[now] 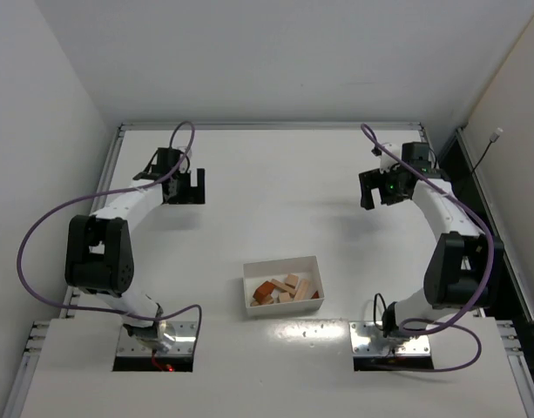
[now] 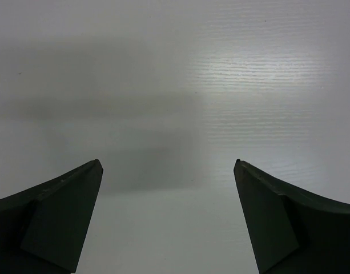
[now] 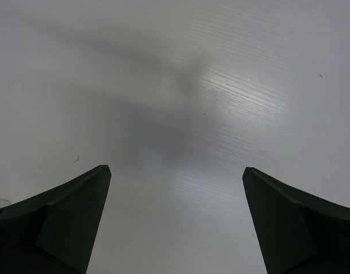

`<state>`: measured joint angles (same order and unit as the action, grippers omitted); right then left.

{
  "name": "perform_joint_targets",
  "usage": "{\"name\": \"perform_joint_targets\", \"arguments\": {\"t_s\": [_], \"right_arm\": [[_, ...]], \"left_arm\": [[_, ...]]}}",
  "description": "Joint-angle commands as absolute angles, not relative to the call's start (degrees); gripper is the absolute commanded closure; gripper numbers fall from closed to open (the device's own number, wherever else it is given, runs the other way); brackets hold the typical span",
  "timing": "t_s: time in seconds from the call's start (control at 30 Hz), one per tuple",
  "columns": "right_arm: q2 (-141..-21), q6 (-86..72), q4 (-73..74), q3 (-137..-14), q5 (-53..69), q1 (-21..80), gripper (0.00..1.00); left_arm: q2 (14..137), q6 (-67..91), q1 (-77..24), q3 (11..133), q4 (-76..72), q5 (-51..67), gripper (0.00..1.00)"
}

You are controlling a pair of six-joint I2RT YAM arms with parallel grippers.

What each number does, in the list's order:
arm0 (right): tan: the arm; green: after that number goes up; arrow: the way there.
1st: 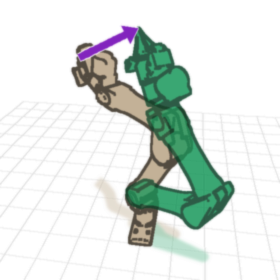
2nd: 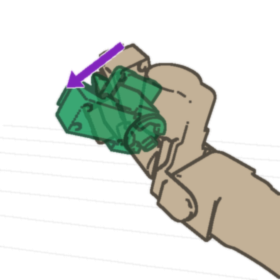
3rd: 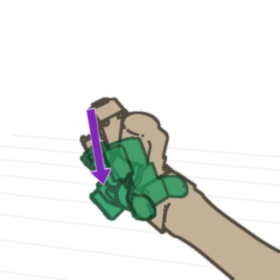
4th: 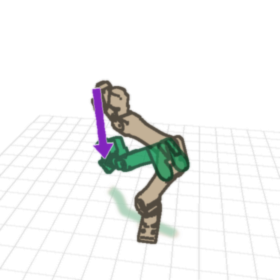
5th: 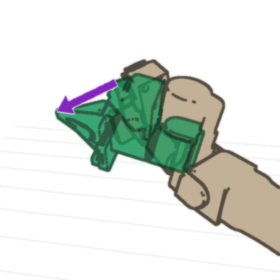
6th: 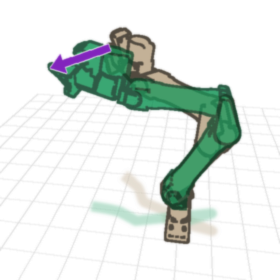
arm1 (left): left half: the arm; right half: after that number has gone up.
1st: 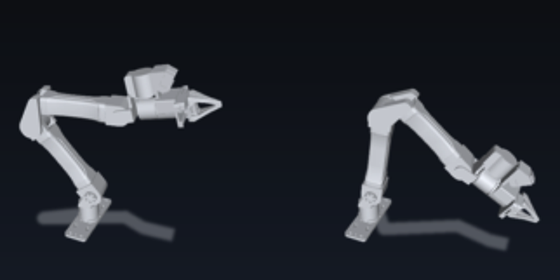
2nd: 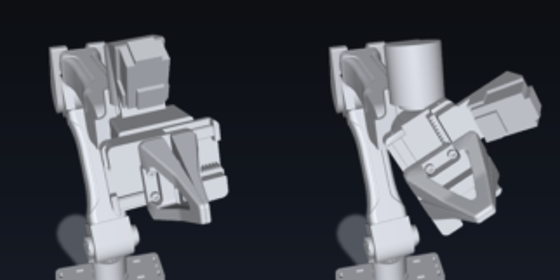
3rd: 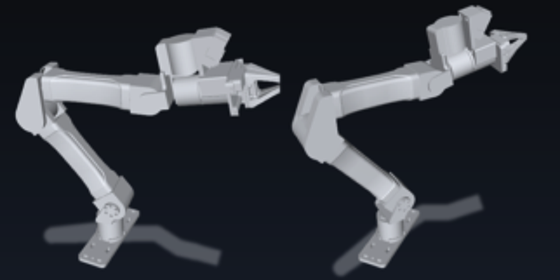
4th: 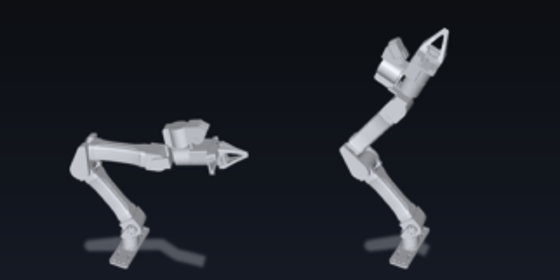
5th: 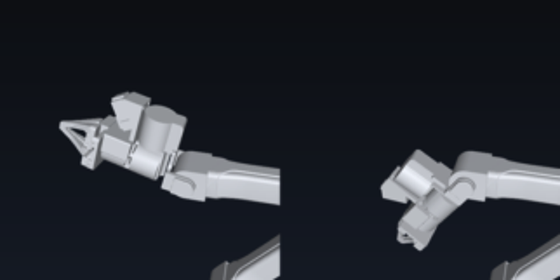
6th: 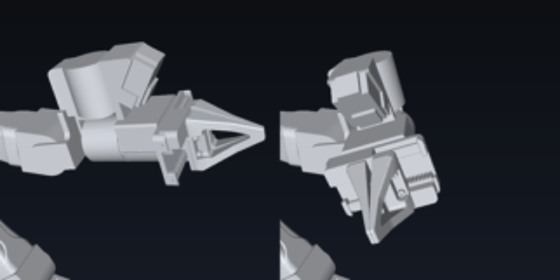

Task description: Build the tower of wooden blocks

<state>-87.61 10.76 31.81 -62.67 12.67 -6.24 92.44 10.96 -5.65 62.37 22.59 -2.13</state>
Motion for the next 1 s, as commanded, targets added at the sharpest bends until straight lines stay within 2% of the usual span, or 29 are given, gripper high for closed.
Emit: {"name": "perform_joint_targets", "arguments": {"t_s": [0.0,0.13,0.23,0.27,0.33,0.4,0.5,0.63,0.67,0.73,0.97], "right_arm": [[-85.3,11.3,31.0,-62.0,14.2,-6.2,0.0],[-84.7,11.9,31.0,-62.0,14.2,-6.2,0.0],[-84.7,12.4,31.0,-62.0,13.6,-6.2,0.0],[-84.7,13.0,31.6,-62.0,13.6,-6.2,0.0],[-84.7,13.5,31.6,-62.0,13.6,-6.2,0.0],[-84.7,13.5,31.6,-62.0,13.6,-6.2,0.0],[-84.7,13.5,31.6,-62.0,13.6,-6.2,0.0],[-84.7,13.5,31.6,-61.3,14.2,-6.2,0.0],[-84.7,13.5,31.6,-61.3,14.2,-6.2,0.0],[-84.2,14.1,31.6,-61.3,13.6,-6.2,0.0],[-83.7,14.6,31.6,-60.8,13.6,-6.2,0.0]], "left_arm": [[89.7,10.2,-6.2,62.5,21.1,0.3,0.0],[90.3,6.0,-7.5,66.5,23.5,6.6,0.0],[93.4,0.4,-12.7,73.5,28.7,7.3,0.0],[94.7,-5.1,-14.2,76.1,31.4,7.3,0.0],[96.4,-11.0,-17.9,82.0,38.2,12.6,0.0],[96.4,-23.9,-20.9,84.6,46.2,20.5,0.02],[96.9,-33.3,-29.9,86.2,53.0,19.9,0.04],[96.2,-36.2,-39.1,83.7,54.5,18.9,0.05],[95.6,-36.2,-41.6,83.1,53.8,18.9,0.12],[94.4,-36.2,-43.8,83.1,53.8,19.9,0.15],[91.9,-35.5,-52.4,80.9,52.1,19.0,0.15]]}}
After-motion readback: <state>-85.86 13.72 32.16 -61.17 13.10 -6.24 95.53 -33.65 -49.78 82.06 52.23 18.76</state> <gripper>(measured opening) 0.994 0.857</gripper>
